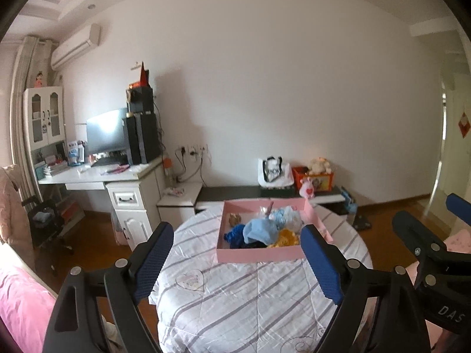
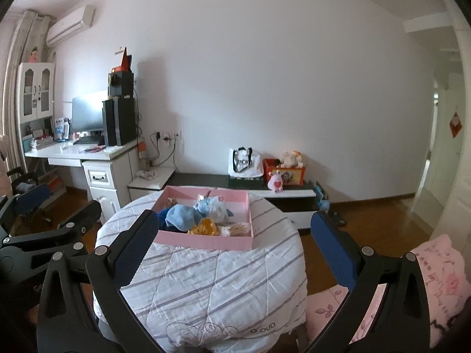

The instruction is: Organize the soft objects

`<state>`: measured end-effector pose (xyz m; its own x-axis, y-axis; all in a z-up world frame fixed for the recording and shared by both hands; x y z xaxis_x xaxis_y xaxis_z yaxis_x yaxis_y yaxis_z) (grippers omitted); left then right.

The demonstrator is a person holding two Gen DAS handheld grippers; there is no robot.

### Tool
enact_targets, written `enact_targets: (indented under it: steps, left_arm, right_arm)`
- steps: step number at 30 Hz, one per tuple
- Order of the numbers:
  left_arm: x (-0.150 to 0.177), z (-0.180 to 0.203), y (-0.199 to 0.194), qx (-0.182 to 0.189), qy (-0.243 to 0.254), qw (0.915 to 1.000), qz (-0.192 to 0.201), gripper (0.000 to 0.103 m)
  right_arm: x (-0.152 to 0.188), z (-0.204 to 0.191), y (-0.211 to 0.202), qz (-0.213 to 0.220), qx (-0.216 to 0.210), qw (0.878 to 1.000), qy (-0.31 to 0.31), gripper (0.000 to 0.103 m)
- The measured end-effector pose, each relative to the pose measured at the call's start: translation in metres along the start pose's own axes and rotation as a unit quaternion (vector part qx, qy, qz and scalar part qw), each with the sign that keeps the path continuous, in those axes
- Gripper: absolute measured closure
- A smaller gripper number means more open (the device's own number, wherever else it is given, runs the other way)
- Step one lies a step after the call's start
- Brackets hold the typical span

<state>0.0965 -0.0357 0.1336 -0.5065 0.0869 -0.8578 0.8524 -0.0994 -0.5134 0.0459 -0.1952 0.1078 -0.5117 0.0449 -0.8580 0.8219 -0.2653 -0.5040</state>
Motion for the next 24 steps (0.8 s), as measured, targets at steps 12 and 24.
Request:
enact_targets:
  steps: [12,24]
  left_arm:
    - [0.023,-0.007,-0.039,-0.001,-0.018,0.9996,0.023,0.013]
    - [0.025,0.002,-0.049,-0.007,-0.014,0.9993,0.034,0.011]
  right_arm:
    - [0.007,-0.006,-0.028,0.025,-0.001,1.0,-0.003,0.0]
    - [0.011,0.0,-0.041,0.031,-0.007,0.999,0.004,0.0]
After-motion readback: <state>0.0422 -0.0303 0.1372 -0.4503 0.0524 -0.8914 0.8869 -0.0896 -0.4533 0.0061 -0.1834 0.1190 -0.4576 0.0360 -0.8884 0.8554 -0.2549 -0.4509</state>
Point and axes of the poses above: each gripper's, at about its wrist camera, not at the fingertips, and y roughly the way its jaws point, z to its right, x to its underside, the point moved 1 cm from there along y, roughly the way its jaws point, and after that the axes turned 10 degrees about -z, right-handed, at the moved point
